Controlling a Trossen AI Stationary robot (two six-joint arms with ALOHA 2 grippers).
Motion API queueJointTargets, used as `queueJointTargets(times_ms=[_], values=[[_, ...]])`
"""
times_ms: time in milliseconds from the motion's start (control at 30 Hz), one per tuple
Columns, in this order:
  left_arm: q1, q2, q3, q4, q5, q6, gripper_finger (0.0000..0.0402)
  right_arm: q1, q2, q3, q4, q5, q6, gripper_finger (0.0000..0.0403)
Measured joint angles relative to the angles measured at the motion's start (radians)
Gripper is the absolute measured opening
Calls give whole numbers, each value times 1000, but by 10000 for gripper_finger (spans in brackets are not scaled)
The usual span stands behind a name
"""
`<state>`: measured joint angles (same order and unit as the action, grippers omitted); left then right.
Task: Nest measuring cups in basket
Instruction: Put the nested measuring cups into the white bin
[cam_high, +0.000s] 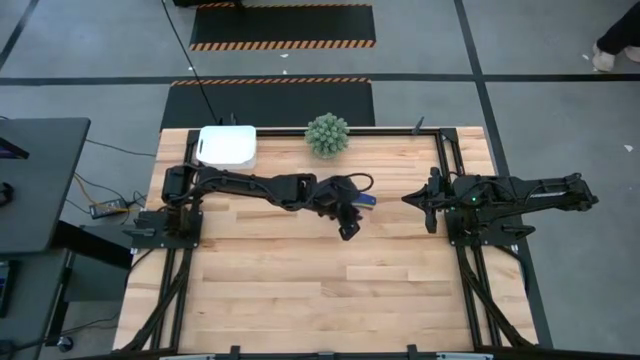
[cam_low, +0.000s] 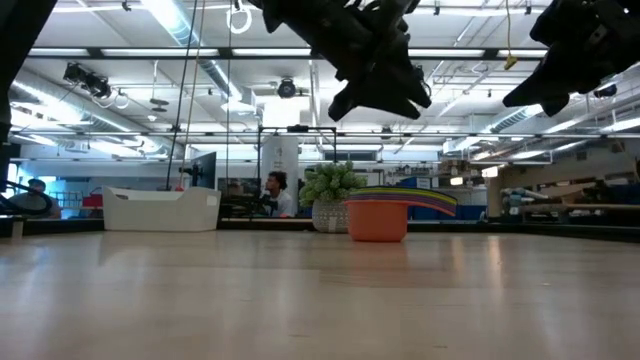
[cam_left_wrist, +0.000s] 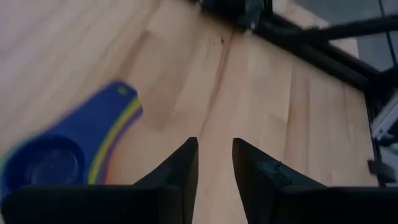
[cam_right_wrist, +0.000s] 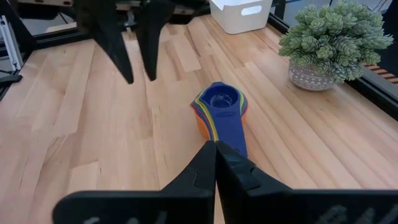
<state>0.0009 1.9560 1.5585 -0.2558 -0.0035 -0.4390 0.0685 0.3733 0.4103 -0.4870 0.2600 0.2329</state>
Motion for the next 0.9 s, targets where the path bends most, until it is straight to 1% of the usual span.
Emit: queueJointTargets(times_ms=[67,200,267,333,500,567,633,800,900], values=[[-5,0,0,-26,7,-27,105,0,0,0,0,0,0,14],[-13,0,2,-82,8,-20,105,0,0,0,0,0,0,14],[-14,0,33,-157,2,-20,105,0,0,0,0,0,0,14],[-18,0,86,-223,-31,12,105,0,0,0,0,0,0,14],[-27,7,226,-385,-177,96,105,0,0,0,0,0,0,14],[-28,24,274,-433,-210,107,105,0,0,0,1,0,0,14],[-29,53,313,-495,-223,82,105,0,0,0,5,0,0,14],[-20,156,417,-521,-229,58,105,0,0,0,22,0,0,14],[-19,210,456,-552,-241,39,105,0,0,0,40,0,0,14]])
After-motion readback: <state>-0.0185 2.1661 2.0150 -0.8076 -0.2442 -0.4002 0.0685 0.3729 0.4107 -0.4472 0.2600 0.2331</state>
